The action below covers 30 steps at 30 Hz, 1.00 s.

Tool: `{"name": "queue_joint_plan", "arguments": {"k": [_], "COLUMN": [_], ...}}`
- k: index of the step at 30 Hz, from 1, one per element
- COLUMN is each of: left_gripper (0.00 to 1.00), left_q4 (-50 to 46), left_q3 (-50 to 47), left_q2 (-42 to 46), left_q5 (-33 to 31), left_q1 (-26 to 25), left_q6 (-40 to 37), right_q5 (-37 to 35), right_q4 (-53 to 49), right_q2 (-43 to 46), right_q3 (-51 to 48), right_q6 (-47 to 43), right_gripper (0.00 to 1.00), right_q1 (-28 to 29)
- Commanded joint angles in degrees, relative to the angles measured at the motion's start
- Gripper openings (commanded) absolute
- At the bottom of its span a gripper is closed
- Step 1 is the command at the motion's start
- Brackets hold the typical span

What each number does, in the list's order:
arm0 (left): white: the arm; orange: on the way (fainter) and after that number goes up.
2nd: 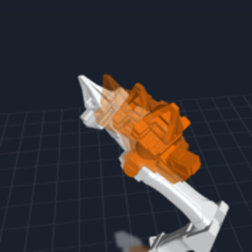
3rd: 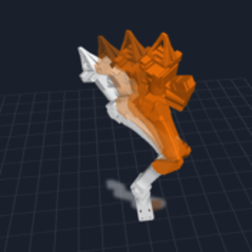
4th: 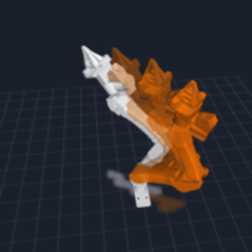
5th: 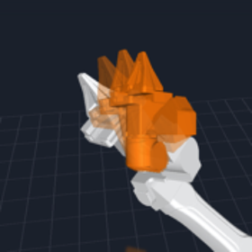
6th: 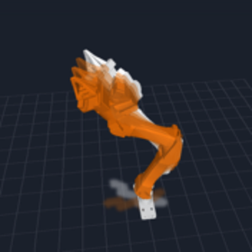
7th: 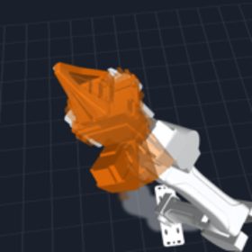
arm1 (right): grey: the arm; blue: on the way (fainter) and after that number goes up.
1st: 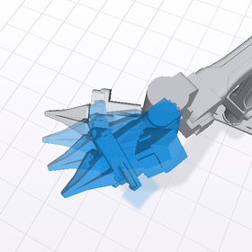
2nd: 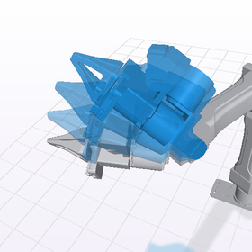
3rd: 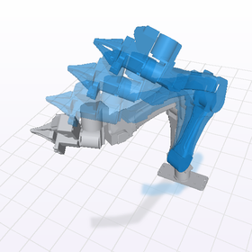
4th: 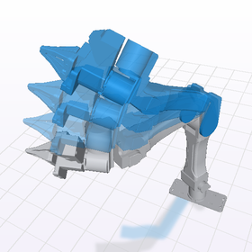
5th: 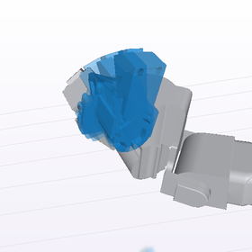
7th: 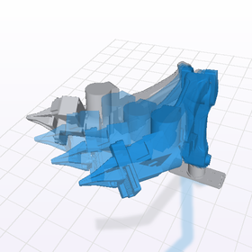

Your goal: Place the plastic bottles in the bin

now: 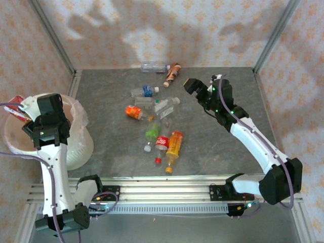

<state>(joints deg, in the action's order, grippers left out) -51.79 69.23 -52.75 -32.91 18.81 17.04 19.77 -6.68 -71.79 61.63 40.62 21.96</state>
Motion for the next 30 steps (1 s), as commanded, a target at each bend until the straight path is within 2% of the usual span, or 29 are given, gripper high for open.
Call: {"name": "queue_joint_plan", "arguments": {"k": [1, 4, 8, 12, 20, 23, 28, 30], "left_gripper": [0.53, 0.57, 0.75, 0.87, 0.96, 1.0, 1.0, 1.0], "left_q4": [-0.9, -1.84, -3.58, -4.91, -6.27, -5.47, 1.47, 4.41], "left_q3": [-0.61, -0.08, 1.05, 2.86, 7.66, 10.69, 11.85, 11.48], "left_q2": [-0.2, -1.1, -1.48, -1.3, -0.94, 0.09, 2.79, 3.33], "left_q5": [4.04, 3.78, 3.79, 6.06, 14.39, 23.73, 46.39, 52.28], "left_q1": [0.35, 0.35, 0.35, 0.35, 0.37, 0.28, -0.29, -1.88], "left_q6": [2.53, 3.64, 5.44, 6.07, 6.39, 6.3, 8.0, 9.2], "right_q5": [0.29, -0.49, -1.05, -1.6, -2.24, -3.37, -4.05, -4.67], "right_q4": [-1.14, -1.22, -1.5, -2.06, -2.35, -2.39, -0.39, -0.24], "right_q2": [1.25, 2.19, 2.79, 2.83, 2.79, 2.71, 2.14, 1.54], "right_q3": [-0.13, -1.1, -1.43, -1.16, -1.37, -1.62, -2.44, -2.56], "right_q6": [-0.28, -0.56, -1.24, -1.75, -1.51, -1.42, -0.87, -0.63], "right_gripper": [0.99, 0.99, 0.99, 0.99, 0.99, 0.99, 0.99, 0.99], "right_q1": [0.01, 0.02, 0.02, -0.01, -0.01, -0.06, -0.03, -0.05]}}
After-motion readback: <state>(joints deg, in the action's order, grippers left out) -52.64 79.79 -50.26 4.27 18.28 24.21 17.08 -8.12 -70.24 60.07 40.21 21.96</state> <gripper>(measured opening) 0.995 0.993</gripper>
